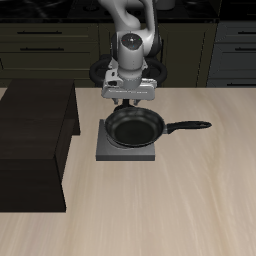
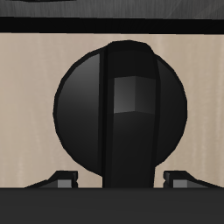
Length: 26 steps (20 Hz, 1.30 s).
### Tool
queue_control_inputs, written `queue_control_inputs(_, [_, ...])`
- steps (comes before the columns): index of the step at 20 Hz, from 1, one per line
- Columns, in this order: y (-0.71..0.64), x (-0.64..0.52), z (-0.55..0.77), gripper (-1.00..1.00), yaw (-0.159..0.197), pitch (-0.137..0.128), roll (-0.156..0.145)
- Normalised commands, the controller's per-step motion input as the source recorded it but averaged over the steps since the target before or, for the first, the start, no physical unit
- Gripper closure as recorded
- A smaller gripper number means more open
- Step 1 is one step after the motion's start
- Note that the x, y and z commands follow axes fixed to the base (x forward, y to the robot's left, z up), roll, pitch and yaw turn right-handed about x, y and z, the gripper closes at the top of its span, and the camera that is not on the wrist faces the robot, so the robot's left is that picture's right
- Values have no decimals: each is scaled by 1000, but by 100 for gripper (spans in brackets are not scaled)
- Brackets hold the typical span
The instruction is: Place the frypan on the flat stove and turn on the stove
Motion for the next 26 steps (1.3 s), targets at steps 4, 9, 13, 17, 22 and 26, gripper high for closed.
queue_control_inputs(4, [-126, -47, 103, 100, -26, -16, -10])
queue_control_inputs(9, [-86, -67, 65, 100, -13, -14, -2])
queue_control_inputs(13, [-72, -47, 18, 100, -12, 21, -5])
queue_control_inputs(17, [-58, -94, 28, 100, 3, -1, -6])
queue_control_inputs(22, [-130, -18, 49, 100, 24, -2, -22])
queue_control_inputs(26, [-221, -13, 13, 100, 58, -3, -34])
